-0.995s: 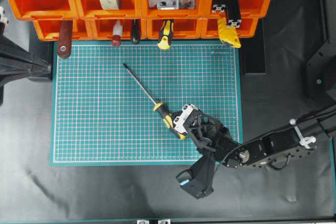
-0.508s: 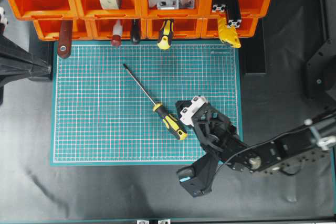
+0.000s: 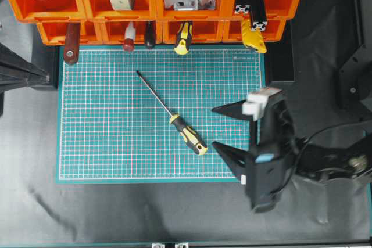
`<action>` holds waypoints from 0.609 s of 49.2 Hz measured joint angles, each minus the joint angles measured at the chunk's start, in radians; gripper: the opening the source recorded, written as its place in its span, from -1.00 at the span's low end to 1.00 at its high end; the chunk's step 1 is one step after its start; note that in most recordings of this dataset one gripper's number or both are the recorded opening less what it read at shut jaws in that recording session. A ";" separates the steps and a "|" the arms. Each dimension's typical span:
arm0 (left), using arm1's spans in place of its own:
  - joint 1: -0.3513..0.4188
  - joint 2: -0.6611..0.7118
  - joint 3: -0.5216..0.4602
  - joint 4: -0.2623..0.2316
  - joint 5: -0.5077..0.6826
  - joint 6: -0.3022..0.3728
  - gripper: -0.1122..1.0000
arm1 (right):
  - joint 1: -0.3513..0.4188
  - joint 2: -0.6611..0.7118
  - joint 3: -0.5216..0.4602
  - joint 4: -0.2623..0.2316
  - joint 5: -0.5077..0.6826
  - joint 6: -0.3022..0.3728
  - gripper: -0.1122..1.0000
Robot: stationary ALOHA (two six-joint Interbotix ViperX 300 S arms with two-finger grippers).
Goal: Pick screwdriver from container rack with right arm.
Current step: 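Open the right gripper and withdraw it to the right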
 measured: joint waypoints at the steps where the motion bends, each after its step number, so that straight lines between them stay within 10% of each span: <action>1: 0.000 0.000 0.000 0.000 0.002 0.002 -0.79 | 0.000 -0.009 0.003 -0.003 -0.002 0.015 0.67; 30: 0.000 -0.002 0.000 0.000 0.008 0.000 -0.79 | -0.002 -0.341 0.189 -0.078 -0.115 0.337 0.66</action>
